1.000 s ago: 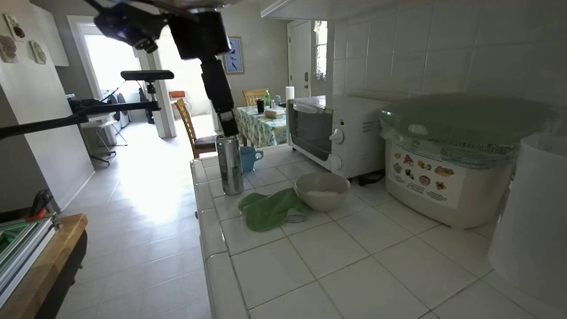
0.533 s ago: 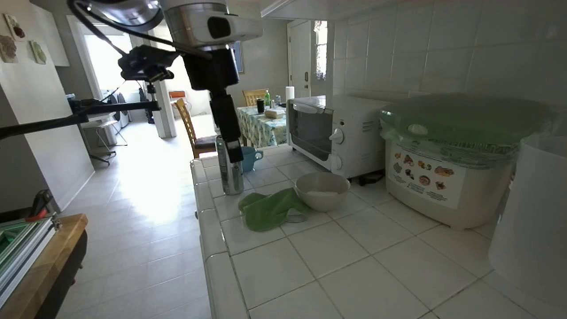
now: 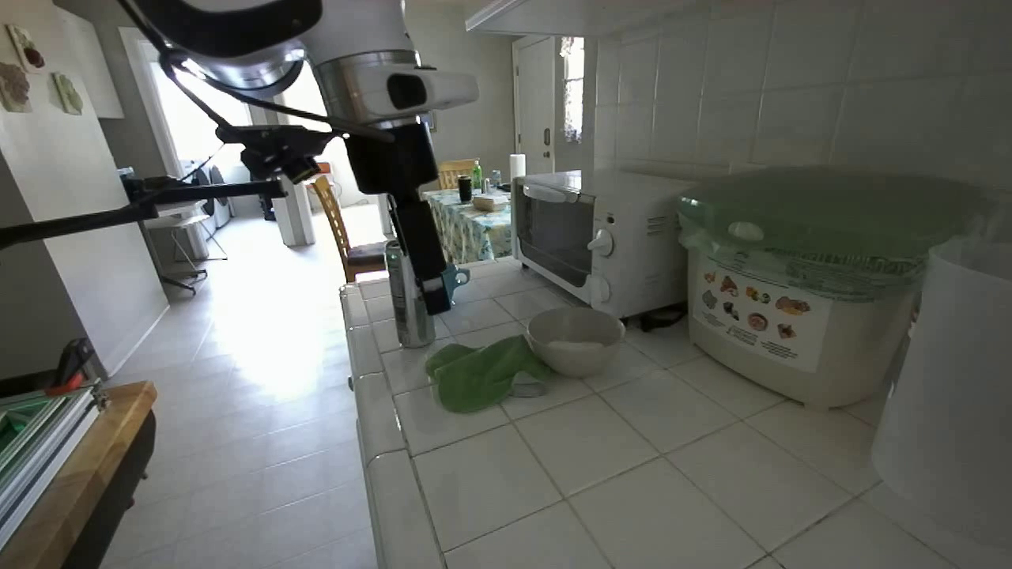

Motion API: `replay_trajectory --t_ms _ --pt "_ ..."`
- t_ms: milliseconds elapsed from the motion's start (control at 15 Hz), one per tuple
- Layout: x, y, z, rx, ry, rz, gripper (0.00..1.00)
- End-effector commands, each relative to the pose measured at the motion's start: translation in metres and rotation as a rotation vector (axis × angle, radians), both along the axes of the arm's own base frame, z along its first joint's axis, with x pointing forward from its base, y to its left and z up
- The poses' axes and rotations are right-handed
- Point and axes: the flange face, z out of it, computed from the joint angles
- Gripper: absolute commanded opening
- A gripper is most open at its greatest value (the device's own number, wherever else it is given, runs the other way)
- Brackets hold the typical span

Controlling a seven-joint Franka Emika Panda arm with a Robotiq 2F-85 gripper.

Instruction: Wipe the counter with the green cloth

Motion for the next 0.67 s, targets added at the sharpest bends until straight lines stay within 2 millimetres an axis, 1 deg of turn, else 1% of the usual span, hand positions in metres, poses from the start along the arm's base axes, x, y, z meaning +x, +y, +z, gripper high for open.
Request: replay_trajectory --t_ms 0,333,600 --pt "0.009 0.004 -0.012 -0.015 -0.032 -0.017 1.0" --pt "0.021 0.007 -0.034 0.003 -0.042 -0.041 1.0" --pt "0.038 0.01 -0.048 0.011 -0.049 -0.033 1.0"
